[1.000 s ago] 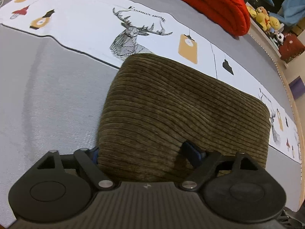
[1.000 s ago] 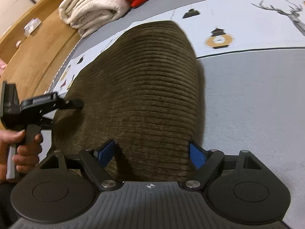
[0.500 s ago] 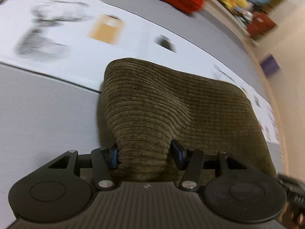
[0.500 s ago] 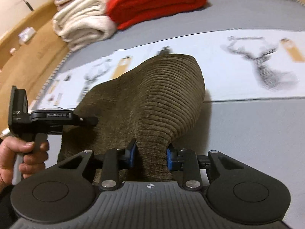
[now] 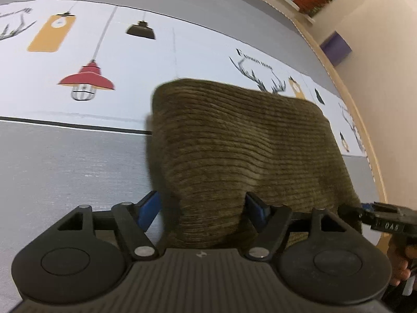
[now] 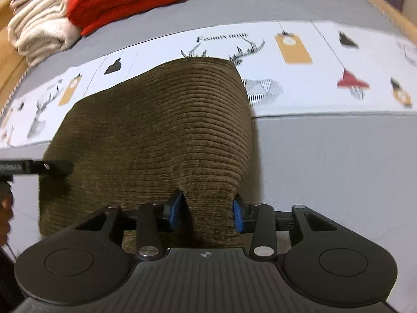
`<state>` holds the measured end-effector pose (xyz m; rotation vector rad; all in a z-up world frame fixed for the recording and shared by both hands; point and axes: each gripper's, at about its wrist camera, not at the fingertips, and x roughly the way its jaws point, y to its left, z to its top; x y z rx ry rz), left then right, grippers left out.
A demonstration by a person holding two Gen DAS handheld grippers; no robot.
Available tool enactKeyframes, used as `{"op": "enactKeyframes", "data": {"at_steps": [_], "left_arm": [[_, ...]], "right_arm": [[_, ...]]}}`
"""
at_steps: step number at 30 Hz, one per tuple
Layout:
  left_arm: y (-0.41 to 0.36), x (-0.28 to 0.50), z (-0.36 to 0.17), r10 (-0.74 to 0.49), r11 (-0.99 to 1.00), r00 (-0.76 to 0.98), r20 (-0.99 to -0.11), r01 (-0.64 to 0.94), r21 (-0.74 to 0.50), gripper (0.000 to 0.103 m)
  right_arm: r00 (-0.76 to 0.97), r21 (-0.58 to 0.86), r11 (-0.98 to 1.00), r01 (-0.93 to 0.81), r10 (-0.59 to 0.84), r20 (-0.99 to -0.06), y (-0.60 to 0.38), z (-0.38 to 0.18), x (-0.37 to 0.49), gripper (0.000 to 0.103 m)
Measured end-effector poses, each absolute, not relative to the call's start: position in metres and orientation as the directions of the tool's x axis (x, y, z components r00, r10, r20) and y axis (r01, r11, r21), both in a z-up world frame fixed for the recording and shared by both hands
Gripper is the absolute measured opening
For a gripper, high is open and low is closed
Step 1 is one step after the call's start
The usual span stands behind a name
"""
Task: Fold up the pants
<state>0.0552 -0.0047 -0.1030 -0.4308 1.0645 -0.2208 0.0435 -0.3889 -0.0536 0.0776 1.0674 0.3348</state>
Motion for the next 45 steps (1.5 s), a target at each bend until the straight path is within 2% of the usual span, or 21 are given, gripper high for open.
{"op": "enactKeyframes", "data": {"at_steps": [4, 7, 10, 12, 16, 18, 20, 22, 24, 26, 29, 34, 39, 45], "left_arm": [[0.013, 0.054, -0.086, -0.350, 0.900, 0.529, -0.773, -0.040, -0.434, 0.076], [0.021, 0.048, -0.072, -0.311, 0.908, 0.588, -0.746, -0.050, -0.417, 0.074], [0.021, 0.037, -0.050, -0.285, 0.922, 0.670, -0.686, -0.002, -0.386, 0.064], [0.016, 0.029, -0.039, -0.315, 0.921, 0.706, -0.634, 0.064, -0.385, 0.052], [-0.011, 0.018, -0.030, -0.387, 0.916, 0.707, -0.593, 0.221, -0.334, 0.041], [-0.023, 0.020, -0.036, -0.376, 0.926, 0.668, -0.642, 0.253, -0.279, 0.041], [-0.034, 0.030, -0.059, -0.303, 0.950, 0.567, -0.766, 0.243, -0.196, 0.039], [-0.038, 0.036, -0.080, -0.236, 0.965, 0.494, -0.837, 0.224, -0.140, 0.043], [-0.032, 0.039, -0.077, -0.259, 0.963, 0.492, -0.831, 0.200, -0.181, 0.043], [-0.029, 0.040, -0.074, -0.265, 0.963, 0.500, -0.824, 0.187, -0.196, 0.043], [-0.023, 0.036, -0.068, -0.267, 0.963, 0.541, -0.798, 0.177, -0.202, 0.043], [-0.011, 0.034, -0.047, -0.271, 0.960, 0.652, -0.708, 0.127, -0.251, 0.043], [-0.018, 0.040, -0.039, -0.261, 0.959, 0.707, -0.658, 0.111, -0.261, 0.043], [-0.028, 0.051, -0.045, -0.254, 0.961, 0.700, -0.668, 0.105, -0.255, 0.042]], "right_arm": [[0.471, 0.169, 0.958, -0.231, 0.262, -0.842, -0.393, -0.048, 0.040, 0.045], [0.550, 0.114, 0.964, -0.242, 0.233, -0.802, -0.392, -0.032, 0.035, 0.045], [0.622, 0.100, 0.964, -0.245, 0.236, -0.747, -0.397, -0.019, 0.026, 0.045], [0.650, 0.114, 0.953, -0.280, 0.276, -0.708, -0.396, -0.013, 0.018, 0.045], [0.617, 0.116, 0.908, -0.402, 0.363, -0.698, -0.383, -0.014, 0.007, 0.045], [0.581, 0.094, 0.885, -0.455, 0.375, -0.723, -0.374, -0.021, 0.004, 0.045], [0.530, 0.063, 0.870, -0.489, 0.354, -0.770, -0.366, -0.033, 0.005, 0.045], [0.442, 0.007, 0.863, -0.505, 0.266, -0.857, -0.359, -0.057, 0.009, 0.045], [0.380, -0.057, 0.843, -0.535, 0.180, -0.907, -0.354, -0.078, 0.009, 0.044], [0.395, -0.075, 0.835, -0.545, 0.177, -0.901, -0.349, -0.075, 0.011, 0.045], [0.406, -0.029, 0.857, -0.514, 0.213, -0.889, -0.355, -0.064, 0.019, 0.044], [0.545, 0.053, 0.908, -0.415, 0.295, -0.785, -0.367, -0.027, 0.038, 0.045], [0.701, 0.100, 0.958, -0.268, 0.265, -0.662, -0.370, -0.007, 0.067, 0.047], [0.710, 0.076, 0.976, -0.202, 0.199, -0.676, -0.352, -0.027, 0.116, 0.047]]}}
